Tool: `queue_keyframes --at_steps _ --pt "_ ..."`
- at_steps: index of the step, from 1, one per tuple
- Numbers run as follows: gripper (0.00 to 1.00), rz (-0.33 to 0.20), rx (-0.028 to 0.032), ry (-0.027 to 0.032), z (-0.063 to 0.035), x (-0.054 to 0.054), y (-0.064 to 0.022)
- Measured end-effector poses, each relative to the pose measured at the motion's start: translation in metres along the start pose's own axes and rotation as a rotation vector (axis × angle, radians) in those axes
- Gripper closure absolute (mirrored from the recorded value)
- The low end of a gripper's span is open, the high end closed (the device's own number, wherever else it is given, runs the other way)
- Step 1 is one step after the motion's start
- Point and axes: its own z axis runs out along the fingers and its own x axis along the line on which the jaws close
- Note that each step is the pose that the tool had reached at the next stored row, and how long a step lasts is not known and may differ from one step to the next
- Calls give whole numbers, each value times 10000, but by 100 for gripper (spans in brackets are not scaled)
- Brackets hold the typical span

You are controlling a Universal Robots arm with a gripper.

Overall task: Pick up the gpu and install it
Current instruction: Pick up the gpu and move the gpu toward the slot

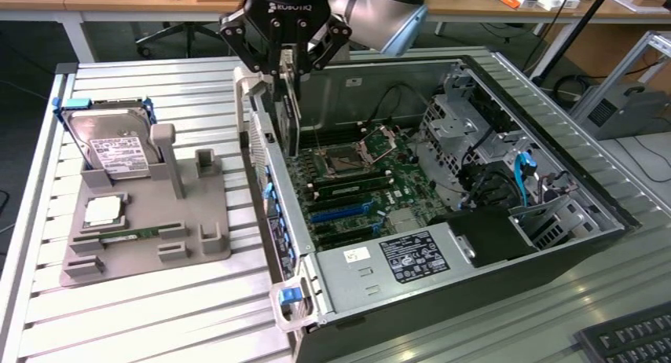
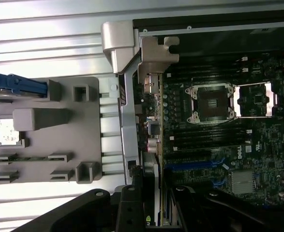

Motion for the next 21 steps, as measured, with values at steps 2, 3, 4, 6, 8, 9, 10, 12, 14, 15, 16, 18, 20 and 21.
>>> queue_keyframes --at_steps 2,3,4,6,8,9,10,12,14,15,16,18,20,21 --pt "73 0 4 -1 5 -17 -1" --pt "73 1 8 -1 10 -32 -2" --pt "73 0 12 -1 14 -48 -3" --pt "73 0 15 -2 19 -64 -4" --pt "73 0 20 -1 23 -82 -6" --pt "73 0 22 -2 26 -92 -7" --pt "73 0 23 -2 28 -98 -8" --pt "73 0 29 -2 32 -117 -10" --pt "73 -1 33 -3 37 -133 -12" --pt "73 -1 37 -3 40 -145 -14" --pt "73 -1 40 -3 41 -151 -14" --pt "73 -1 46 -4 46 -170 -17" --pt "73 -1 54 -4 53 -198 -19" --pt "73 -1 57 -5 57 -215 -20"
